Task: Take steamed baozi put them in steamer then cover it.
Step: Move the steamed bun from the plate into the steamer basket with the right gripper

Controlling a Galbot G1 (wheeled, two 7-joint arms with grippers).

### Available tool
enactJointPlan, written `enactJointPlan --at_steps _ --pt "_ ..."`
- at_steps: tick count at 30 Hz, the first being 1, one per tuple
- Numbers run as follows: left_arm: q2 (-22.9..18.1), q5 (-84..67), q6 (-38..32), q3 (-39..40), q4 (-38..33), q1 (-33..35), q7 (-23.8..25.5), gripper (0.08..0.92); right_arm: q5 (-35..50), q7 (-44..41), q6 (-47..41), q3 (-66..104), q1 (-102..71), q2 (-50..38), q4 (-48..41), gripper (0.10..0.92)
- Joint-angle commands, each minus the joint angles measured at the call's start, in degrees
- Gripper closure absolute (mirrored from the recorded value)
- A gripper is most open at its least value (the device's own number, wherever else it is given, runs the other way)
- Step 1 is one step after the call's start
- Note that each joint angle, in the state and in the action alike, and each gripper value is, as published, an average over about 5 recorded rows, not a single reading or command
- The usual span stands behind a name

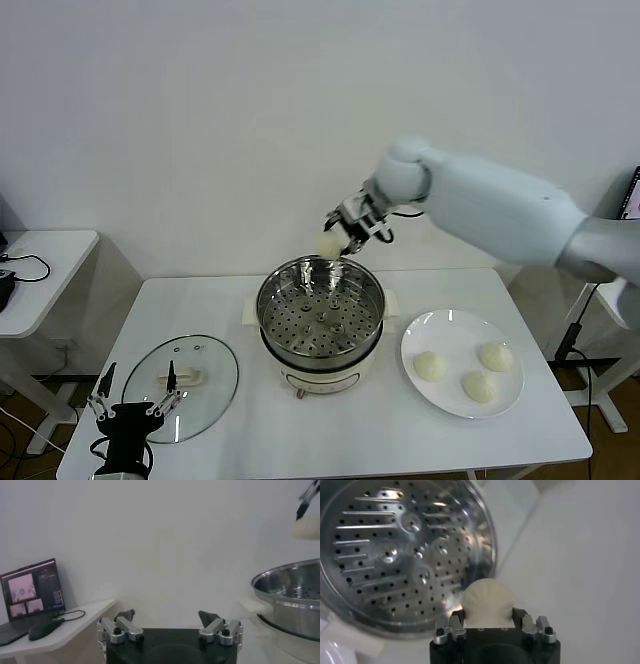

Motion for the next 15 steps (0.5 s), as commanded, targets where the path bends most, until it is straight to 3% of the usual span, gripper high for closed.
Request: enactJointPlan --at_steps 1,15 --pt "-0.1 -0.4 -0.1 -0.6 0.1 0.1 -0.1 0.177 -5.8 0.4 10.1 -6.2 0.4 7.7 -2.4 0.424" --pt "-0.4 -0.4 -0.1 0.0 0.7 -0.6 0.0 0.177 -18.5 2.5 20.2 -5.4 -4.3 8.8 -8.5 0.421"
